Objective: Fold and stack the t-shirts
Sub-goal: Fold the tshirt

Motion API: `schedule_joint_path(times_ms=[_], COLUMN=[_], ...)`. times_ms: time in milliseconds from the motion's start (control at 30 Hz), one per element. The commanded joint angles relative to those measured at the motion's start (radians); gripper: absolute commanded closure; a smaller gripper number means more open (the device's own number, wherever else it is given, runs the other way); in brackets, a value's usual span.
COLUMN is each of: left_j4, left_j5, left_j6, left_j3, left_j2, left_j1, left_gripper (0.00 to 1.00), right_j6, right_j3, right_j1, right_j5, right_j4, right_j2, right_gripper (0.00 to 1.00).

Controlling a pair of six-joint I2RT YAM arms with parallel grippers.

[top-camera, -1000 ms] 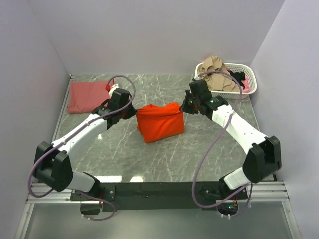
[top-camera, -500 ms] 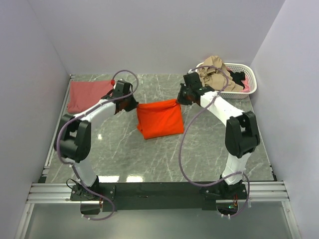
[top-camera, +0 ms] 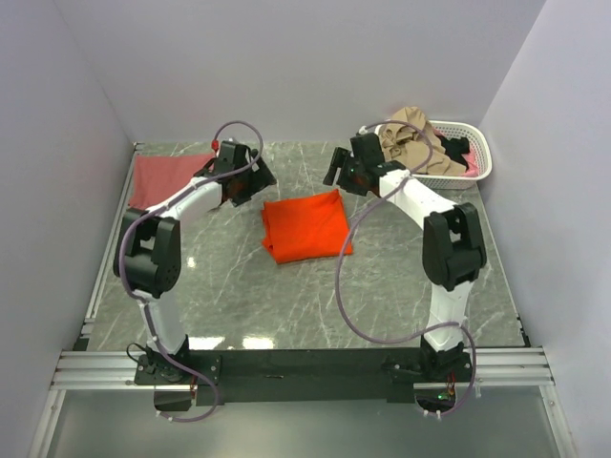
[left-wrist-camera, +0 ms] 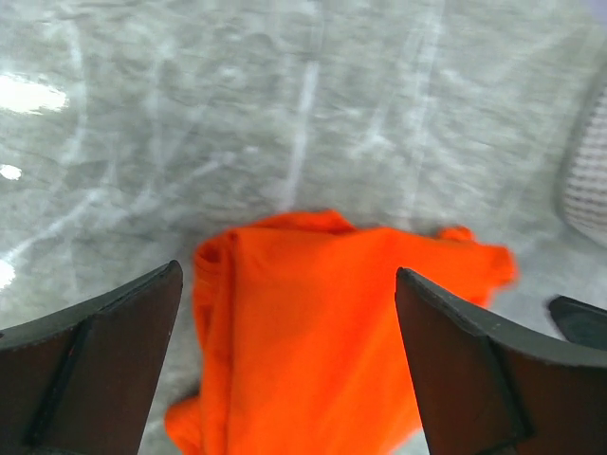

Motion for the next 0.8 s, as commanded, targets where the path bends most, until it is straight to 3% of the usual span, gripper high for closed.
schedule_joint_path(times_ms=[0, 33, 167, 333, 433, 767], left_j4=[0.086, 0.100, 0.173, 0.197, 0.180, 0.117], left_j5=[0.077, 0.098, 0.163, 0.272, 0.256, 0.206], left_j6=[-0.004, -0.008, -0.033, -0.035, -0.036, -0.024], left_j3=[-0.061, -0.080, -0.130, -0.068, -0.028, 0.058], left_j2=[-0.118, -0.134, -0.120, -0.002, 0.065, 0.253], left_j1=[-0.007, -0.010, -0.021, -0.024, -0.022, -0.008], left_gripper=[0.01, 0.01, 0.01, 0.01, 0.01, 0.01], right_j6=[0.008, 0.012, 0.058, 0.100, 0.130, 0.192], right_j3=[-0.088, -0.134, -0.156, -0.051, 0.048, 0.123], right_j1=[-0.005, -0.005, -0.006, -0.012, -0.037, -0.078], right_j5=[-0.082, -0.167, -0.272, -0.294, -0.301, -0.403], right_j4=[0.090, 0.108, 0.151, 0.173, 0.140, 0.200], right_j2=[-0.139, -0.161, -0.138, -0.005, 0.102, 0.327], right_gripper=[0.18, 0.15, 0.11, 0.11, 0.11, 0.11])
